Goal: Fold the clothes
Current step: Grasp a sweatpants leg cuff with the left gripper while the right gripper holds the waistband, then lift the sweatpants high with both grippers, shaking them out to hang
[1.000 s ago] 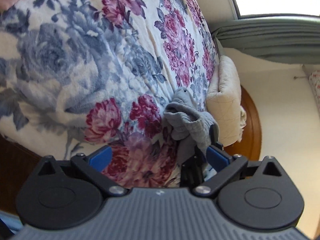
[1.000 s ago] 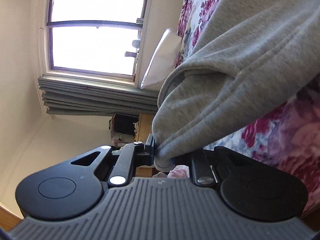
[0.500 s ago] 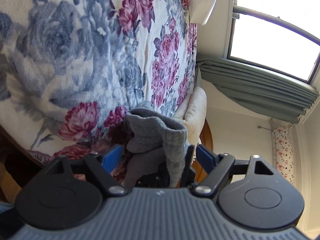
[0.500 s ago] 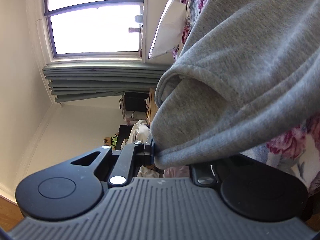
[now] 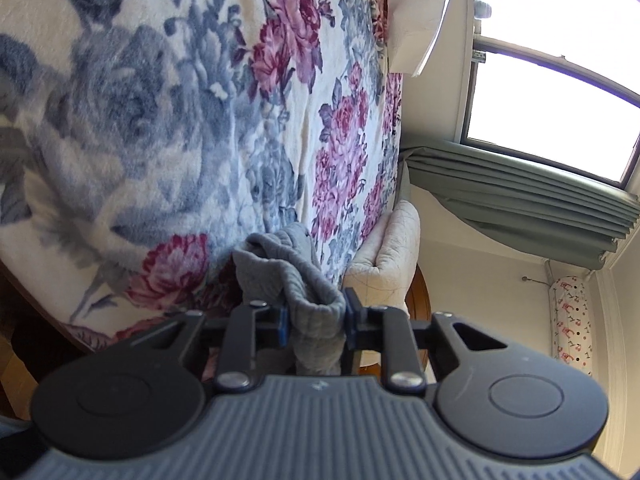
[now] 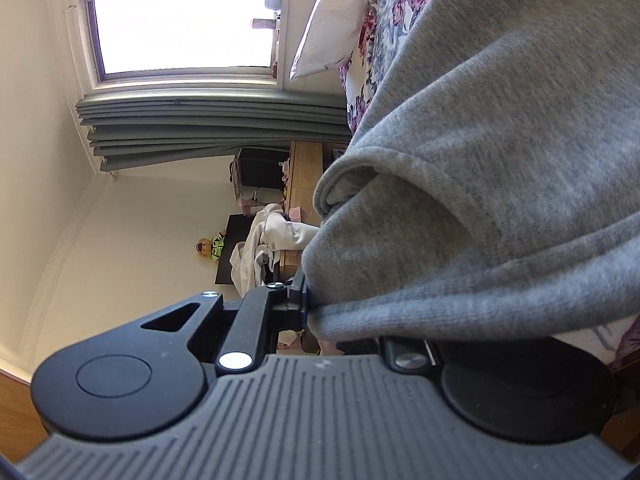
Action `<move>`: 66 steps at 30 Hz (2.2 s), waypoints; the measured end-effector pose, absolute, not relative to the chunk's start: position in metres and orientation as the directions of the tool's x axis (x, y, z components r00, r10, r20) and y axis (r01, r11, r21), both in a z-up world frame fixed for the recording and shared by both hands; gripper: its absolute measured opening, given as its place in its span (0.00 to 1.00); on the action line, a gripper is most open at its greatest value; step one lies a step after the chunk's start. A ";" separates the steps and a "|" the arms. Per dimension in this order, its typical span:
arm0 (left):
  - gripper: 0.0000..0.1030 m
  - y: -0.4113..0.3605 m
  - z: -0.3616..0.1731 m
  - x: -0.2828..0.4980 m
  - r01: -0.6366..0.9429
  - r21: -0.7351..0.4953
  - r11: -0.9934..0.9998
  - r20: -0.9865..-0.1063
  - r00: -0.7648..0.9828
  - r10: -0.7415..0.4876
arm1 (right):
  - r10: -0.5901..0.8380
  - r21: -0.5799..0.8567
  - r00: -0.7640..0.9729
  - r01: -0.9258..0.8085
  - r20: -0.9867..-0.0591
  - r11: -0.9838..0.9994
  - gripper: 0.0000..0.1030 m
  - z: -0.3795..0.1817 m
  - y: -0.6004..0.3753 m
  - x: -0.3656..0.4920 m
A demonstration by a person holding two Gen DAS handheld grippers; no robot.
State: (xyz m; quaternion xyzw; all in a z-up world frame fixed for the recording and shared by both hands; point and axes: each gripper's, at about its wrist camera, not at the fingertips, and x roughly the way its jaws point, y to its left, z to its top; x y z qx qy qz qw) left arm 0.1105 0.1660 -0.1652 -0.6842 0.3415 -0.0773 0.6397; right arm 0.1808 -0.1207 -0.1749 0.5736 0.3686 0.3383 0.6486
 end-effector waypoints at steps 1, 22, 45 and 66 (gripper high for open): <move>0.19 0.165 -0.165 0.111 -0.370 -0.927 0.064 -0.338 0.748 -0.571 | 0.868 0.993 0.488 -0.015 -0.098 0.120 0.21 -0.177 -0.122 0.181; 0.20 0.163 -0.174 0.127 -0.428 -0.863 0.268 -0.501 0.654 -0.567 | 0.784 0.546 0.113 -0.658 -0.610 0.519 0.70 -0.106 -0.205 0.186; 0.50 0.154 -0.181 0.131 -0.375 -0.792 0.481 -0.609 0.529 -0.591 | 0.360 0.187 0.124 -0.676 -0.925 0.713 0.73 -0.189 -0.132 0.431; 0.16 0.149 -0.175 0.118 -0.349 -0.799 0.489 -0.597 0.556 -0.579 | 0.345 -0.140 0.454 -0.747 -0.821 0.650 0.13 -0.160 -0.126 0.349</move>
